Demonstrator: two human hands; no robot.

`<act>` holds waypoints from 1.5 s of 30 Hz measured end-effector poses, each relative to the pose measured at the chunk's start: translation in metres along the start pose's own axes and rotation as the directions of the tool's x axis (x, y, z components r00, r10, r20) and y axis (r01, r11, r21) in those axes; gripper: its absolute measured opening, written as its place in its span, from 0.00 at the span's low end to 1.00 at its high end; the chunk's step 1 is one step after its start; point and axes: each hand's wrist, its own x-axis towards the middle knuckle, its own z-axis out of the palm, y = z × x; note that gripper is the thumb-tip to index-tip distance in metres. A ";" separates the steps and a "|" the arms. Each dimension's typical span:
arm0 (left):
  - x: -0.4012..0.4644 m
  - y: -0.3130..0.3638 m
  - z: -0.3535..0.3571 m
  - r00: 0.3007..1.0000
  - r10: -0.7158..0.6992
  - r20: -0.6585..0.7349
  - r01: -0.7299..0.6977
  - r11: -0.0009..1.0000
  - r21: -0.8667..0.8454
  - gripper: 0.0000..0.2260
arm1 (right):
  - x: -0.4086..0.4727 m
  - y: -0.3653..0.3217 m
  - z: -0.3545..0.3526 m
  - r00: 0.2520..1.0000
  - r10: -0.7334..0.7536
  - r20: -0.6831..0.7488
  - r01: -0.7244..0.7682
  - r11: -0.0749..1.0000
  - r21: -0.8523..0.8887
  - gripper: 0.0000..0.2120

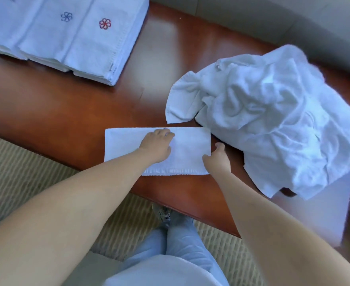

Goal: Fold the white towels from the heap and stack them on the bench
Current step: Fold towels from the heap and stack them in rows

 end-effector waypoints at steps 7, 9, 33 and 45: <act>0.078 0.071 -0.011 0.999 -0.037 -0.006 0.034 0.965 -0.260 0.24 | 0.018 0.041 -0.005 0.996 0.047 0.076 -0.047 0.999 -0.003 0.23; 0.094 0.082 -0.013 0.998 -0.063 -0.005 0.060 0.969 -0.239 0.21 | 0.023 0.046 -0.006 0.996 0.038 0.086 -0.038 0.999 -0.007 0.21; -0.017 -0.074 -0.204 0.987 -0.144 -0.067 0.104 0.904 -0.414 0.06 | -0.003 -0.157 -0.081 0.915 -0.368 0.163 0.395 0.899 -0.188 0.08; -0.171 -0.263 -0.239 0.940 -0.230 -0.252 0.101 0.893 -0.439 0.04 | -0.132 -0.359 0.004 0.845 -0.533 -0.030 0.493 0.801 -0.340 0.08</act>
